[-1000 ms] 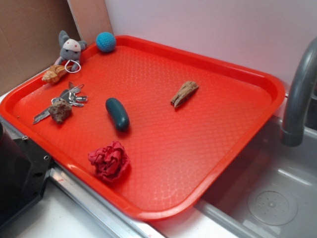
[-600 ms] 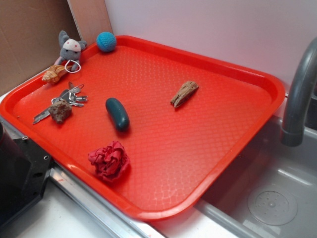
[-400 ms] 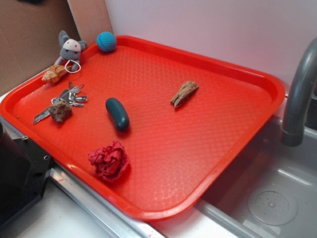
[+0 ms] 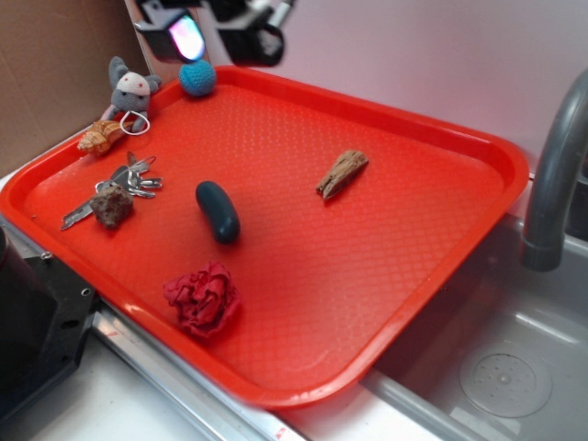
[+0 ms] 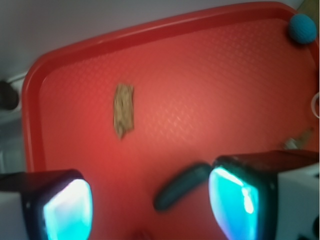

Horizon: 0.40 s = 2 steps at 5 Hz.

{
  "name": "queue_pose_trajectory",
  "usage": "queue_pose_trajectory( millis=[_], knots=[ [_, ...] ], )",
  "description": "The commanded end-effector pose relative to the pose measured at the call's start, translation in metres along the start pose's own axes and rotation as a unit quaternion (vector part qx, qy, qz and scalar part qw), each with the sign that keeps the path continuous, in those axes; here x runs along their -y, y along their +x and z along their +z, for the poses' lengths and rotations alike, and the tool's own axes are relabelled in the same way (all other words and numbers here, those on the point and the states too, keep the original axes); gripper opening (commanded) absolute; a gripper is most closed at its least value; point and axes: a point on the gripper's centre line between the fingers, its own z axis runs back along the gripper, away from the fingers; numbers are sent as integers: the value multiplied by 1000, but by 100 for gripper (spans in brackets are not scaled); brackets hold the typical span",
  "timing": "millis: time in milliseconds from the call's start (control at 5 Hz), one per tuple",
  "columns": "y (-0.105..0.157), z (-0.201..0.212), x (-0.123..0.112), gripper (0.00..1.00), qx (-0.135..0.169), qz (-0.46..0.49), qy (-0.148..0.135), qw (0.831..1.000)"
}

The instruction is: Grab the wood chip.

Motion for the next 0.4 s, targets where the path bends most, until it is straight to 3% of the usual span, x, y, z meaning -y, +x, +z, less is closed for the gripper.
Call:
queue_pose_trajectory(
  millis=[0,200],
  knots=[
    [25,-46,12,100,5,45,23,999],
    [29,-68,14,100,-1,41,31,999]
  ],
)
